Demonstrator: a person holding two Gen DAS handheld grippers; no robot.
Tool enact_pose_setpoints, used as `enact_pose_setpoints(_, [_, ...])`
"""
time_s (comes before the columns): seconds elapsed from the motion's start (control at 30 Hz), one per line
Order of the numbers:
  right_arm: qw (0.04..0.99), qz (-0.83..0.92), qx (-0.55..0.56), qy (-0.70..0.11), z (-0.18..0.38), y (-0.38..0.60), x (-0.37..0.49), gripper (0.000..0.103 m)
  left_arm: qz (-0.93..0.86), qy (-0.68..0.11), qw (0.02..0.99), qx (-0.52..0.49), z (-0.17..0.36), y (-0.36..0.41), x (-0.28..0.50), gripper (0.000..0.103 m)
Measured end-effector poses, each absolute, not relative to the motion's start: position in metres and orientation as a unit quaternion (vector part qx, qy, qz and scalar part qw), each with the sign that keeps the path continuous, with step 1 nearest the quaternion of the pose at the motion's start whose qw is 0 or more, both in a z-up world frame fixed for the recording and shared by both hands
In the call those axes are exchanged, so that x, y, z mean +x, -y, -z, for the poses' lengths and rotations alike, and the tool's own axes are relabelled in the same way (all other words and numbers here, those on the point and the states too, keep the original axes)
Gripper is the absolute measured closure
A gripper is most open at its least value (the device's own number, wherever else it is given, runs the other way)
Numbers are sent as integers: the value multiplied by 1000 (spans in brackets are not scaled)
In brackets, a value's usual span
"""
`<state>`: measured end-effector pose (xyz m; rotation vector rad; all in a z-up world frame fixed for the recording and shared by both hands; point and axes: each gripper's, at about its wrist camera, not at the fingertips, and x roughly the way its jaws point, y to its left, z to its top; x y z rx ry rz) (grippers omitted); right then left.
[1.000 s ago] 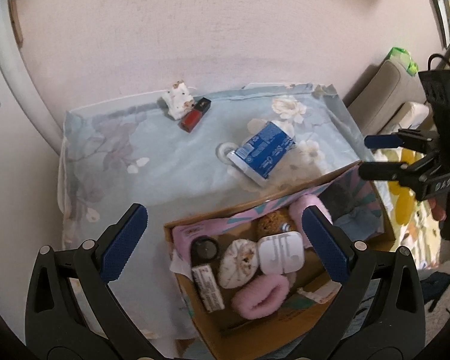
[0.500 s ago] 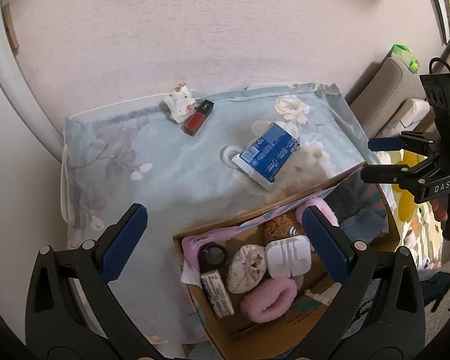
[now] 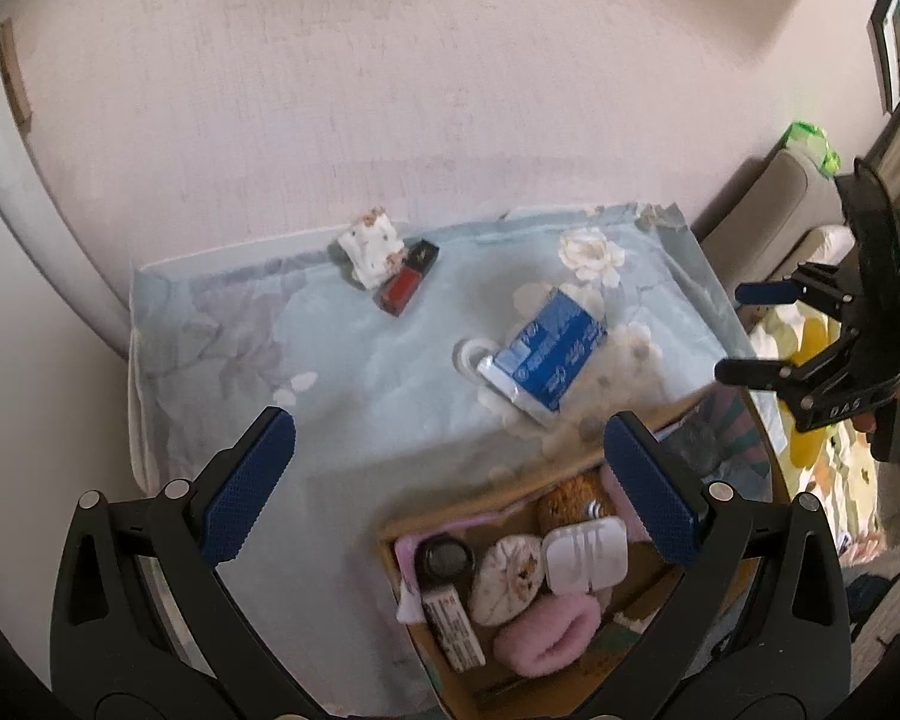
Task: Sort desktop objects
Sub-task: 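Move both grippers back toward the white plush figure and blue packet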
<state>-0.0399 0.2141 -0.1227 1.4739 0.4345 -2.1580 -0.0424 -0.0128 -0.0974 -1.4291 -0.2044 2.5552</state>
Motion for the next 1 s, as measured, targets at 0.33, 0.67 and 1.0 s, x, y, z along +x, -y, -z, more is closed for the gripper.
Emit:
enact_pose_setpoints(0.33, [317, 769, 484, -272, 121, -217, -67, 17, -880, 54, 135, -453, 91, 25, -84, 1])
enact_pose_setpoints(0.67, [435, 689, 417, -403, 160, -204, -99, 17, -889, -27, 147, -434, 132, 25, -140, 1])
enact_pose_setpoints(1.0, [511, 590, 372, -503, 235, -169, -90, 17, -854, -22, 149, -498, 209, 11, -206, 10])
